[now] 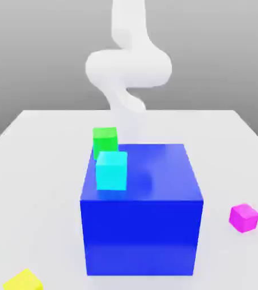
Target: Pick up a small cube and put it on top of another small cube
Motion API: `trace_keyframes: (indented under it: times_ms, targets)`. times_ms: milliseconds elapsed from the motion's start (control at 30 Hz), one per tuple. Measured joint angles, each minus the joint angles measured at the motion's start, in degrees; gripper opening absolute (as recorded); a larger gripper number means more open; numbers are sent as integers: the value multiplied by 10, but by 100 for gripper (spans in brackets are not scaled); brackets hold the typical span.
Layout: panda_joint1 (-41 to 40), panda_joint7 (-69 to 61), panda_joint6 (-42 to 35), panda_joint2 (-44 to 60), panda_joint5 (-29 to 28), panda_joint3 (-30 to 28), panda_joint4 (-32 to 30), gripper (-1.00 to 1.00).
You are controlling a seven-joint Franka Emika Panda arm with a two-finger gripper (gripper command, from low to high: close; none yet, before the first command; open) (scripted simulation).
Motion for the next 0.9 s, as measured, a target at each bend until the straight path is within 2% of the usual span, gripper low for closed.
trace_keyframes:
  times_ms: [400, 567, 767, 900]
  targets:
    - [30, 139, 126, 250, -55, 161, -89, 0]
    - [60, 206, 177, 356, -91, 210, -125, 0]
    - [129, 276, 239, 480, -120, 237, -169, 0]
    - [174, 331, 286, 552, -181, 194, -164, 0]
